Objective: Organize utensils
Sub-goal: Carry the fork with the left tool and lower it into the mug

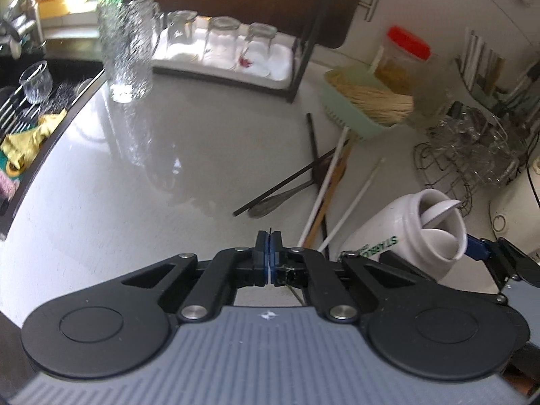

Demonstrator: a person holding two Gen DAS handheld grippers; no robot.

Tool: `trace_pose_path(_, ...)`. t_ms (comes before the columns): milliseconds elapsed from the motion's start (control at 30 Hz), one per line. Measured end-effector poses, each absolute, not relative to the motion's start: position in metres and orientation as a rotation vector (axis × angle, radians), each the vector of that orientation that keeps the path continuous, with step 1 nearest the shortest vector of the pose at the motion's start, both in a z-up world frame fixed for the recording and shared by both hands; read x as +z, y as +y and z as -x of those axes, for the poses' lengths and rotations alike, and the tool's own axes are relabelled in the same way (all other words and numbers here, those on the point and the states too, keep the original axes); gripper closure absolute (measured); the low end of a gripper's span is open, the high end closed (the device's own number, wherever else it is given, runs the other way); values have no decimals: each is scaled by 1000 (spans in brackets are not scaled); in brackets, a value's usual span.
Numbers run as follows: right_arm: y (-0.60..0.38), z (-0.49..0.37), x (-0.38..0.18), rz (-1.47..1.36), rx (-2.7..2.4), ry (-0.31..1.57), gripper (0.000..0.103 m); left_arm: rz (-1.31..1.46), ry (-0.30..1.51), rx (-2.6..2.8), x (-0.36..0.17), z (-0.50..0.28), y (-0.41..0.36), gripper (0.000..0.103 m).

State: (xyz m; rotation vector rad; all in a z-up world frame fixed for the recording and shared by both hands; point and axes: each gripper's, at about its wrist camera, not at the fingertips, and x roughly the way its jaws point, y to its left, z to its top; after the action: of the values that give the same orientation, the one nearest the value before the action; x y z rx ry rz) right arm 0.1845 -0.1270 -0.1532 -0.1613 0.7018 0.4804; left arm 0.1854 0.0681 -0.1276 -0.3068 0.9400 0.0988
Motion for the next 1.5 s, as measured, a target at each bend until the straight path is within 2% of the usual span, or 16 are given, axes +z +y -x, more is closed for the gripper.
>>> trace_pose_path(500,-126,-179,-153,165,475,697,14,199,875,39,-86,-181,47,102)
trace_pose_path(1167,-124,-174,-153,160,460,696,14,30,699,-29,33,-196,22,102)
trace_pose_path(1500,-125,-172,-154,156,460,689,14,-61,731,-100,31,-203,-18,102)
